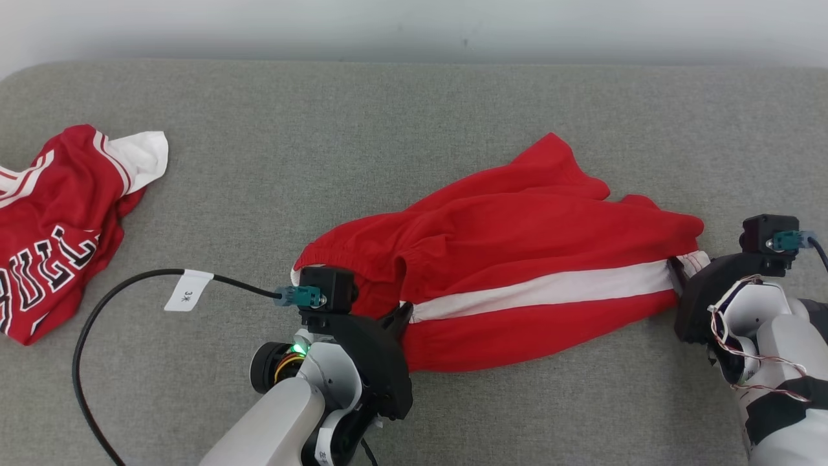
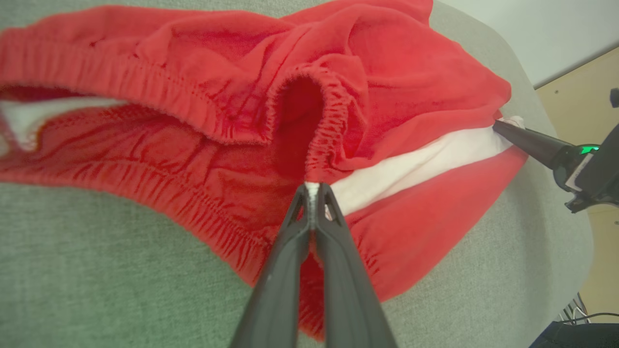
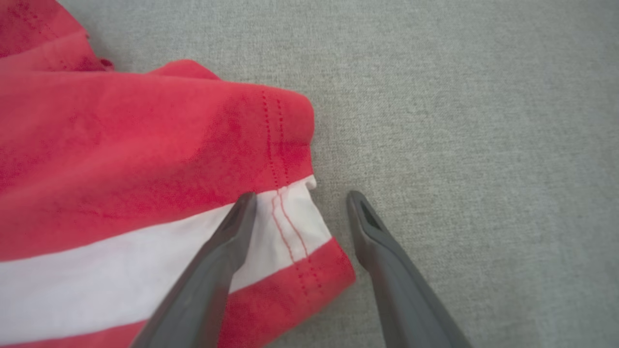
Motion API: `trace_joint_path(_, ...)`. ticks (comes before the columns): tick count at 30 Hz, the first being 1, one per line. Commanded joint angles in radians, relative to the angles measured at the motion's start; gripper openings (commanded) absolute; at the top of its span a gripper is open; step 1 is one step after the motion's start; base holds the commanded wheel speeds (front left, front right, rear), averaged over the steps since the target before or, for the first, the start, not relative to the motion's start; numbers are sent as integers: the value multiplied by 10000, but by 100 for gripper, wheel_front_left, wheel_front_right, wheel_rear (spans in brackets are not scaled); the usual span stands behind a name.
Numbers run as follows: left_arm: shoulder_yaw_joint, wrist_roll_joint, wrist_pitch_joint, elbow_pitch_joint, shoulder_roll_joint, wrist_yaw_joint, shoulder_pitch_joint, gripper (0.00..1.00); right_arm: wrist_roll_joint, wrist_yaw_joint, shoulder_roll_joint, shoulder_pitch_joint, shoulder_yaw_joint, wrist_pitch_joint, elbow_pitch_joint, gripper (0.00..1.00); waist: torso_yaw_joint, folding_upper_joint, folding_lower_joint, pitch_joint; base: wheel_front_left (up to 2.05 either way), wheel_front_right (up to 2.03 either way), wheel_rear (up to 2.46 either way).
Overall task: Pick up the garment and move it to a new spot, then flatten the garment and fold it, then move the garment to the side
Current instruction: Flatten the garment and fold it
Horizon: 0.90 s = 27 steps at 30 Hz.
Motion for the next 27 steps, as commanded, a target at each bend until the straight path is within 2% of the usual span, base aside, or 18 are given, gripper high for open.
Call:
trace_joint_path(1, 17, -73, -69, -16, 40, 5, 127, 0, -74, 35, 70, 511, 123, 237, 157, 89, -58, -1, -1, -88, 0, 0, 0)
trace_joint_path(3, 32, -111, -91, 9, 57, 23, 204, 0, -124, 35, -9, 603, 151, 238, -75, 89, -123, -1, -1, -168, 0, 0, 0)
trace_joint_path(4, 48, -127, -99, 13, 68, 15, 235, 0, -157, 33, -40, 640, 183, 225, -200, 84, -163, -1, -1, -214, 0, 0, 0)
trace_joint_path(5, 53, -145, -91, 15, 72, 31, 258, 0, -153, 33, -72, 642, 187, 237, -340, 70, -191, -1, -1, -252, 0, 0, 0)
trace_joint_path(6, 54, -161, -97, 16, 73, 47, 280, 0, -153, 30, -98, 682, 193, 268, -491, 67, -223, -1, -1, -299, 0, 0, 0)
trace_joint_path(8, 56, -163, -101, 14, 84, 73, 284, 0, -125, 26, -102, 746, 223, 413, -760, 73, -285, -1, -1, -384, 0, 0, 0)
trace_joint_path(11, 55, -165, -101, -1, 86, 93, 329, 0, -112, 26, -145, 765, 263, 626, -1042, 76, -324, -1, -1, -435, 0, 0, 0)
trace_joint_path(15, 12, -173, -90, -51, 91, 89, 430, 0, -84, 26, -237, 757, 272, 1124, -1444, 71, -348, -1, -1, -458, 0, 0, 0)
trace_joint_path(18, -24, -182, -59, -93, 115, 64, 420, 0, -111, 26, -335, 576, 208, 1418, -1575, 51, -322, -1, -1, -398, 0, 0, 0)
trace_joint_path(22, -61, -173, -37, -105, 124, 72, 374, 0, -192, 26, -330, 425, 76, 1649, -1458, 44, -272, -1, -1, -337, 0, 0, 0)
trace_joint_path(25, -73, -177, -24, -125, 146, 68, 344, 0, -218, 26, -297, 359, 44, 1918, -1253, 48, -228, -1, -1, -300, 0, 0, 0)
trace_joint_path(27, -83, -173, 7, -152, 133, 118, 310, 0, -245, 26, -286, 329, 53, 2004, -1187, 70, -205, -1, -1, -290, 0, 0, 0)
